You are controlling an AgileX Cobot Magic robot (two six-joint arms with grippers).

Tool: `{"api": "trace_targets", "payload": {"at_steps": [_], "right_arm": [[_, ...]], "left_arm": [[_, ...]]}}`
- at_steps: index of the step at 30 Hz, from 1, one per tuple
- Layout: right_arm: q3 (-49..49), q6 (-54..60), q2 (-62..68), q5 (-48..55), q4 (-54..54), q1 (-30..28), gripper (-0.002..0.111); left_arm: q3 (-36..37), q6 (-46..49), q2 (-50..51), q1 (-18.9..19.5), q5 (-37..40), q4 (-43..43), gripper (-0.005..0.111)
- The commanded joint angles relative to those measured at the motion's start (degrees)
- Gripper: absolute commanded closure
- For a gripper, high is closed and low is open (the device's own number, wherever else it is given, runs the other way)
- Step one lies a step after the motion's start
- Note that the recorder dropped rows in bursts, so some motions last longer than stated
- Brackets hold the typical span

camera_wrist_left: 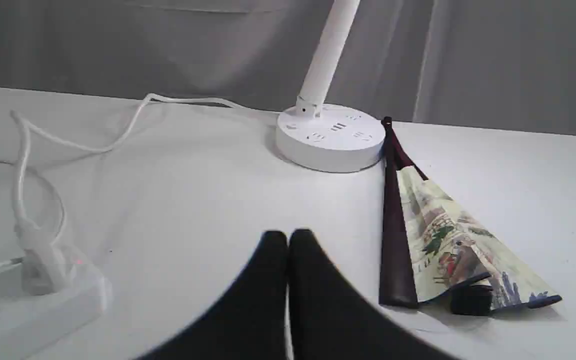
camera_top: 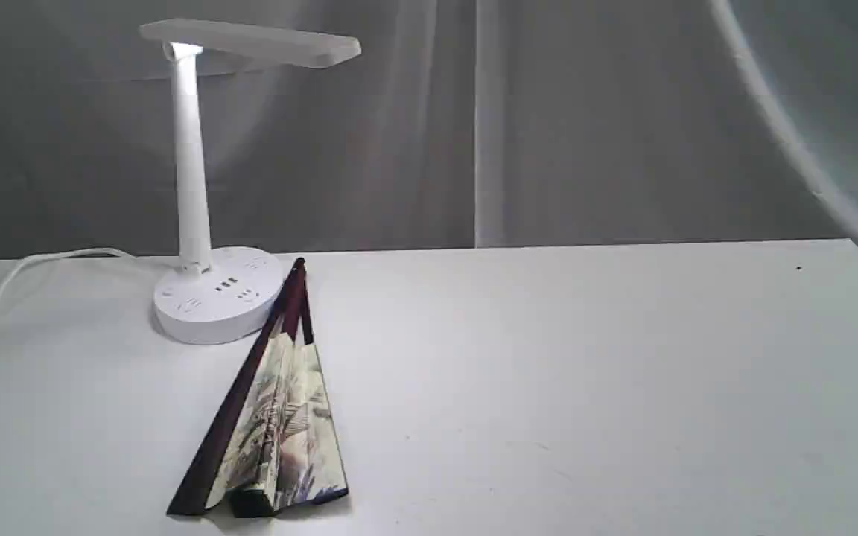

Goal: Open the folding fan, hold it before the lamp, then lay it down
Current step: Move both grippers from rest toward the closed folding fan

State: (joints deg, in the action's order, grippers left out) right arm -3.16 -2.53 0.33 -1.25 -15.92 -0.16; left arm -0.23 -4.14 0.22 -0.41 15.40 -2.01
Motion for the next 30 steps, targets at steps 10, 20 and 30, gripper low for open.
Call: {"api": "trace_targets", "payload": {"at_steps": [10, 20, 30], "right_arm": [[-9.03, 1.07, 33.13, -13.9, 2.96, -0.44, 0.108], [-28.75, -2.32, 67.37, -9.55, 15.07, 3.33, 0.108], [-46.73, -2.19, 94.76, -2.86, 24.8, 10.96, 0.108]], "left_arm": [[0.23, 0.1, -0.21, 0.21, -0.11, 1.56, 0.107], [0.23, 0.1, -0.21, 0.21, -3.3, 2.01, 0.107], [0.23, -1.86, -0.21, 0.21, -12.56, -8.61, 0.107]]}}
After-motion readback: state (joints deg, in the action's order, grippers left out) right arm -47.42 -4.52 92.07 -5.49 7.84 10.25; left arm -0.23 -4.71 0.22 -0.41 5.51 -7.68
